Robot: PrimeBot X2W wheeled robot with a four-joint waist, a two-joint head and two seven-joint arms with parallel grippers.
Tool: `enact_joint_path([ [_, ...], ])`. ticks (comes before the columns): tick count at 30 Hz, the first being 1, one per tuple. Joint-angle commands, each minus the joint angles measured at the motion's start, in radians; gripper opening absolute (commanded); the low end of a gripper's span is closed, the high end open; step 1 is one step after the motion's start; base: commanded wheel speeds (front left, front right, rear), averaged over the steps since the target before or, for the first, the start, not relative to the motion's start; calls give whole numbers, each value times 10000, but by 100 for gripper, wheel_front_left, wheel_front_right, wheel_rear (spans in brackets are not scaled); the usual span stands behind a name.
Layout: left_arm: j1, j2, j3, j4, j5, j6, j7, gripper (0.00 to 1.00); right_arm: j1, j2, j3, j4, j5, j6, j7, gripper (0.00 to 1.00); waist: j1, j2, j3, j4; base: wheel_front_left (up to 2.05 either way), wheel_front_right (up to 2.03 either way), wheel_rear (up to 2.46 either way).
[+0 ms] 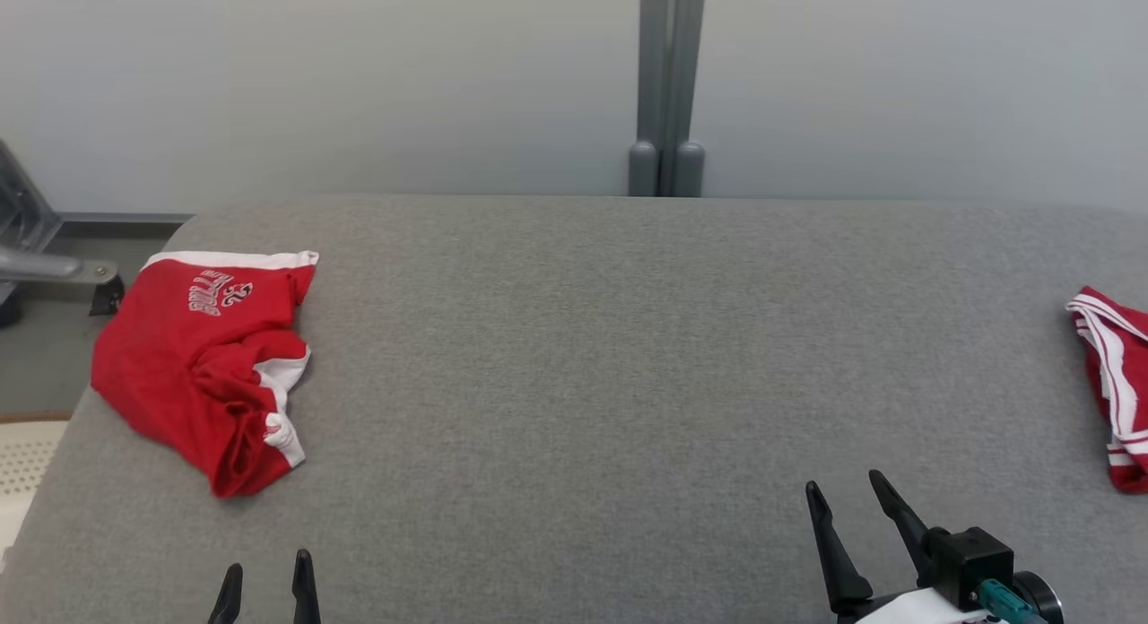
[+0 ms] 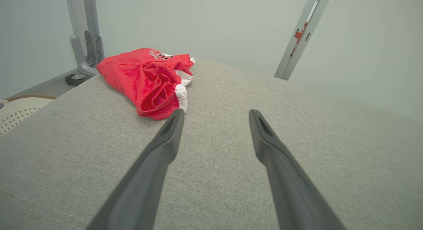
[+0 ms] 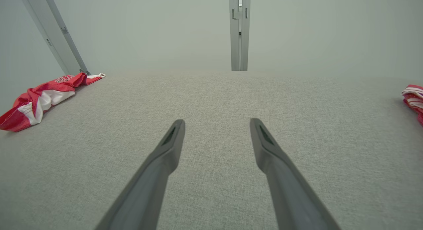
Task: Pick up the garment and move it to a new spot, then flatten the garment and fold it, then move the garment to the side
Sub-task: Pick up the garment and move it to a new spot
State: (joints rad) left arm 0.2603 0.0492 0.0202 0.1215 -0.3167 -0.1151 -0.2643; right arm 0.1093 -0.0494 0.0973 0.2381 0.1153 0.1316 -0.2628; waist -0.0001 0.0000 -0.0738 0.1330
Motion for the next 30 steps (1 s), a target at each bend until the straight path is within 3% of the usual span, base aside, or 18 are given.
enact_joint_path([
  [1, 172, 28, 91, 8, -93, 18, 2, 100, -170, -28, 42, 44, 95, -19, -26, 100, 1, 0, -21, 1103, 0, 0, 0],
  [7, 347, 25, 249, 20, -113, -22, 2, 100, -344, -36, 390, 183, 149, -19, -26, 100, 1, 0, 40, 1612, 0, 0, 0],
  [15, -537, 27, 15, 296, -322, -82, 2, 100, -600, -30, 360, 79, -5, -19, -26, 100, 1, 0, 852, 1246, 0, 0, 0],
  [21, -3466, 196, -556, 1739, -1069, -158, 132, 100, -1940, -33, 306, -235, -658, -19, -26, 100, 1, 0, 3282, 699, 0, 0, 0],
  [25, -5796, 854, -1289, 2585, -2090, -163, 907, 100, -2933, -34, 191, -349, -980, -19, -26, 100, 1, 0, 4710, 427, 0, 0, 0],
  [30, -7817, 1512, -1456, 4151, -3002, -162, 2118, 100, -3586, -31, 235, -349, -986, -19, -26, 100, 1, 0, 5571, 151, 0, 0, 0],
])
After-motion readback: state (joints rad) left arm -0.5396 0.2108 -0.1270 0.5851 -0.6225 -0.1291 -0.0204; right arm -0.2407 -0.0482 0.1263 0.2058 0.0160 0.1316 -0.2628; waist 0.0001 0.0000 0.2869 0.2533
